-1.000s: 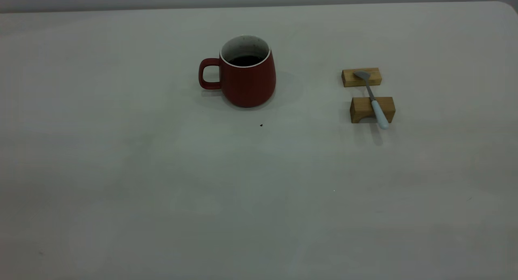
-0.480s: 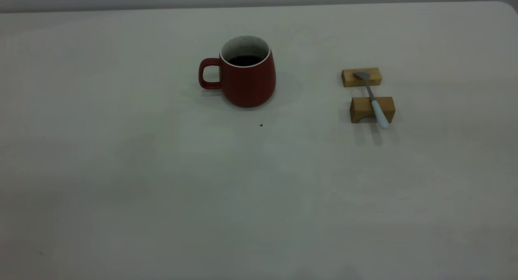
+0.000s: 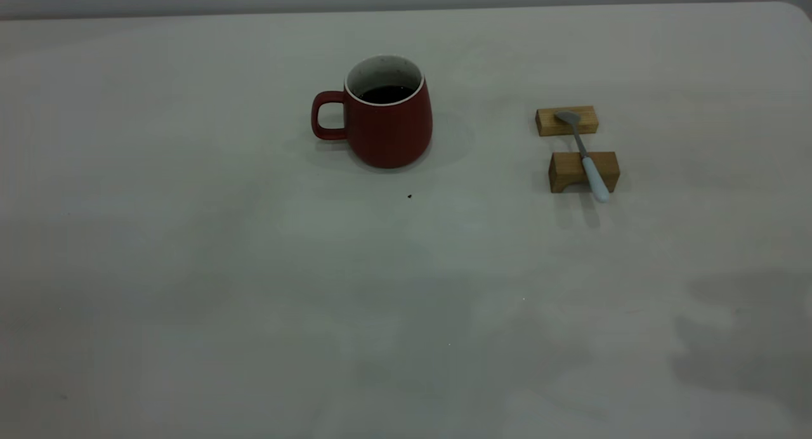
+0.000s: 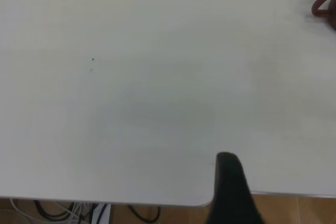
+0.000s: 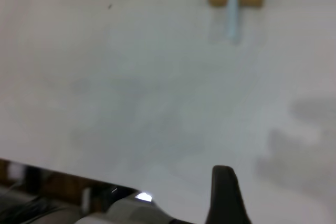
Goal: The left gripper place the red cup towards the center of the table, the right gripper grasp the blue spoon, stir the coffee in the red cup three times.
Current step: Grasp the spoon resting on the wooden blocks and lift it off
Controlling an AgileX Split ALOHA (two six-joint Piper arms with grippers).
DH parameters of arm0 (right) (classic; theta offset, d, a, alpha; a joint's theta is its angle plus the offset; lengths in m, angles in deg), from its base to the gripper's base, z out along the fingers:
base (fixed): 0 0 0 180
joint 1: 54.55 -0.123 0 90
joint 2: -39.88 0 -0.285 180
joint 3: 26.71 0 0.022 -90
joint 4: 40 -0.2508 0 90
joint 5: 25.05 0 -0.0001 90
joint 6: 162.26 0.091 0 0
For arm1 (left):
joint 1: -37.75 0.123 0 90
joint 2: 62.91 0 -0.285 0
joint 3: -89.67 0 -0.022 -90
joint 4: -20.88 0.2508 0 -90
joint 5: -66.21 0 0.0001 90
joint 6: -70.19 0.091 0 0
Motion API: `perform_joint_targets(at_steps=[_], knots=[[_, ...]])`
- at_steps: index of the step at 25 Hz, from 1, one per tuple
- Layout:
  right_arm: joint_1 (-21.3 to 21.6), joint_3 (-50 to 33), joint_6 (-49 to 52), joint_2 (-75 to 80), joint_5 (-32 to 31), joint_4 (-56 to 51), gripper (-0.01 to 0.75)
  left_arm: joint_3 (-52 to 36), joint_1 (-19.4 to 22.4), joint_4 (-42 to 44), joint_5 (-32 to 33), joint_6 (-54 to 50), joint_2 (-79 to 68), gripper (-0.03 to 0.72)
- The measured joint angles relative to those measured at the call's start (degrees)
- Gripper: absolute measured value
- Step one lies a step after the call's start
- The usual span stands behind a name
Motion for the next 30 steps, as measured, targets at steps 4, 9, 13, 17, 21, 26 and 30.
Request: perform_joint_targets(at_steps=[4,9,13,17,21,26,30], knots=[[-2.94,4.38,-7.55,13.52,3.4,-8.43,0.563,0.0,0.0,0.0,0.05,0.0,0.0,0.555],[-9.34,13.55,-3.55,27.62,5.56,-6.9,0.552,0.0,0.0,0.0,0.05,-0.06,0.0,0.555],[-12.72,20.75,7.53,36.49,5.29,1.51,0.548,0.0,0.0,0.0,0.05,-0.06,0.0,0.555],[-13.72,28.27,19.78,42.96,3.89,13.01,0.549,0.0,0.0,0.0,0.05,-0.06,0.0,0.555],[-13.72,35.98,27.3,49.46,-1.05,20.38,0.547,0.0,0.0,0.0,0.05,-0.06,0.0,0.555],[-14.41,42.49,28.75,55.49,-3.9,21.86,0.547,0.0,0.0,0.0,0.05,-0.06,0.0,0.555],[-15.6,45.02,28.88,58.97,-3.93,22.17,0.547,0.0,0.0,0.0,0.05,-0.06,0.0,0.555]])
